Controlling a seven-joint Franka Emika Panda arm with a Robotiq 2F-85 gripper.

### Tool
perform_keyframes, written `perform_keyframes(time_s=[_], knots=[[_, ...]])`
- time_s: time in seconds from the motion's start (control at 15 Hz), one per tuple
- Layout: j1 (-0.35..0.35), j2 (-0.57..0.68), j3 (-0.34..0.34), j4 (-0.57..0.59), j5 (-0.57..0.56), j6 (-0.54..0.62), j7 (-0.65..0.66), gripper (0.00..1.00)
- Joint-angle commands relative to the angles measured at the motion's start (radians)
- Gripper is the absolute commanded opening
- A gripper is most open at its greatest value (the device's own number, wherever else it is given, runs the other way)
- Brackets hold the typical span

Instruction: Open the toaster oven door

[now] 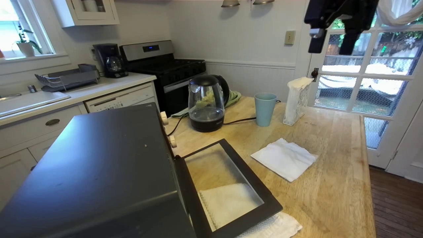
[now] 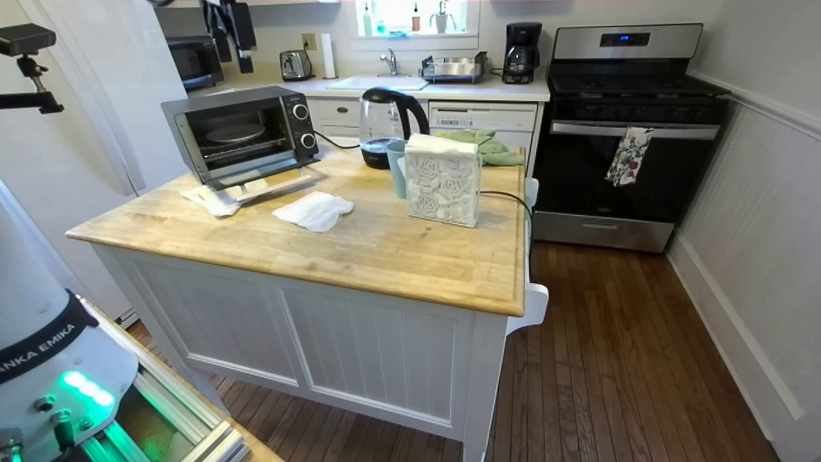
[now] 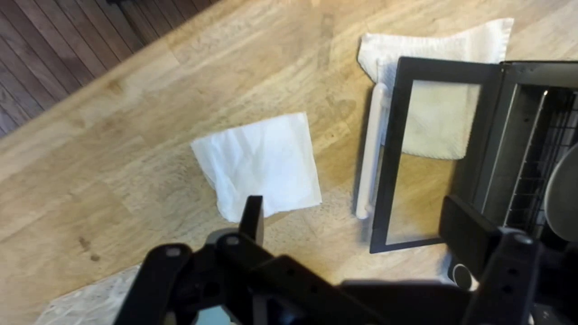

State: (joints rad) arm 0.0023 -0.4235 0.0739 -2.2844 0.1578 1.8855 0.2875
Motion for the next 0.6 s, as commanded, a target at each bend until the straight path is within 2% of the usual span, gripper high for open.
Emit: perform_keyframes(time_s=[0.0, 0.07, 0.13, 0.53], knots=[[-0.026, -0.129, -0.026, -0.034, -0.017, -0.177, 0.014, 1.0], [-0.031, -0.15, -0.041, -0.035, -0.003, -0.237, -0.005, 1.0], [-0.024, -0.086, -0.015, -0.004, -0.003, -0.167, 0.003, 1.0], [-0.025, -0.091, -0.013, -0.007, -0.004, -0.179, 0.002, 1.0]])
